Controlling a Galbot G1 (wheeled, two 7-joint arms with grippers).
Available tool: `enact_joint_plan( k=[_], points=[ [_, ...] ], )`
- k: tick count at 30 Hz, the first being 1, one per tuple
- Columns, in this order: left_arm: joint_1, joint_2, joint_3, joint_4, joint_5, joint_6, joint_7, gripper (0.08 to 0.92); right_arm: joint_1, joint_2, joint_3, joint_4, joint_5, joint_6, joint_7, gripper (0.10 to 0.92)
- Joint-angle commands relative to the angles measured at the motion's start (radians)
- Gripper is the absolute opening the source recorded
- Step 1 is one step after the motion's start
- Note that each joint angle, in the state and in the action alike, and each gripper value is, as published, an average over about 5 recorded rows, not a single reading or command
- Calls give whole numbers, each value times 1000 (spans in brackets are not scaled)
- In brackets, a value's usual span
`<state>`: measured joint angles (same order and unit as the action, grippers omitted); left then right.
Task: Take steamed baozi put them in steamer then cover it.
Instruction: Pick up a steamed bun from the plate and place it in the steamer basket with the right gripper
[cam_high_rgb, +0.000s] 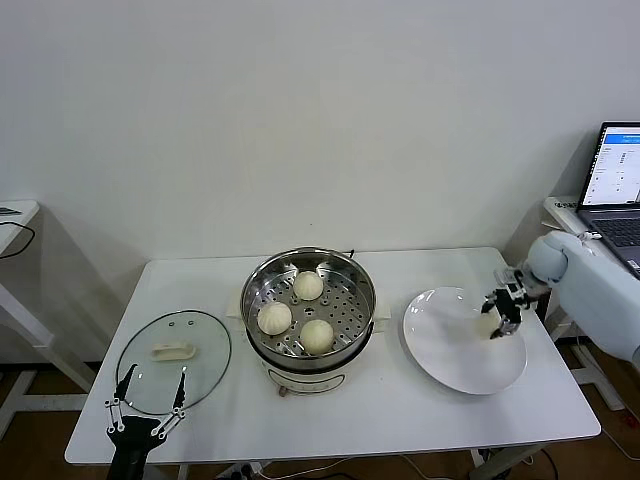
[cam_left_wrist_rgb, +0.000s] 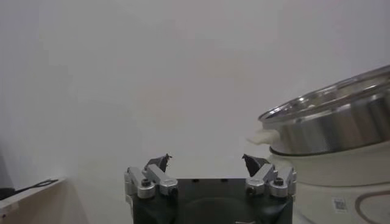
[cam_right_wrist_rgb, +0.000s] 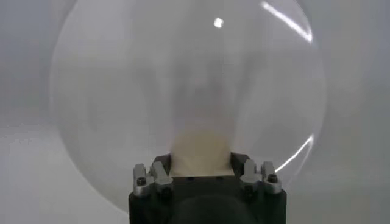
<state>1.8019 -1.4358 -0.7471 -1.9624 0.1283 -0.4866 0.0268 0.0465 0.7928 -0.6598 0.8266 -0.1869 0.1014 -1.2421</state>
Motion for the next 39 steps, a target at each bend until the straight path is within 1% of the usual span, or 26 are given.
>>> enact_joint_plan(
  k=[1, 4, 8, 13, 16, 22, 32, 39],
  points=[
    [-1, 1, 6, 2, 1, 1, -1, 823, 258, 58, -75, 118, 94, -13, -158, 645],
    [-2, 2, 10, 4, 1, 1, -1, 823, 379, 117, -173, 182, 167, -39, -210, 646],
    [-3, 2, 7, 4, 2, 1, -2, 823, 532, 210, -317, 262, 311, -102, -246, 652],
    [-5, 1, 5, 4, 1, 1, -3, 823, 623, 302, -451, 341, 474, -168, -219, 653],
    [-8, -2, 7, 8, 2, 1, -3, 823, 640, 346, -509, 367, 522, -194, -193, 653],
    [-14, -6, 12, 10, 4, 1, -3, 823, 624, 420, -612, 362, 544, -223, -125, 647],
    [-13, -5, -1, 12, 1, -3, -3, 823, 529, 477, -676, 292, 436, -215, -74, 645],
    [-16, -6, -2, 13, 0, -5, -4, 823, 500, 491, -690, 263, 419, -214, -51, 645]
  ],
)
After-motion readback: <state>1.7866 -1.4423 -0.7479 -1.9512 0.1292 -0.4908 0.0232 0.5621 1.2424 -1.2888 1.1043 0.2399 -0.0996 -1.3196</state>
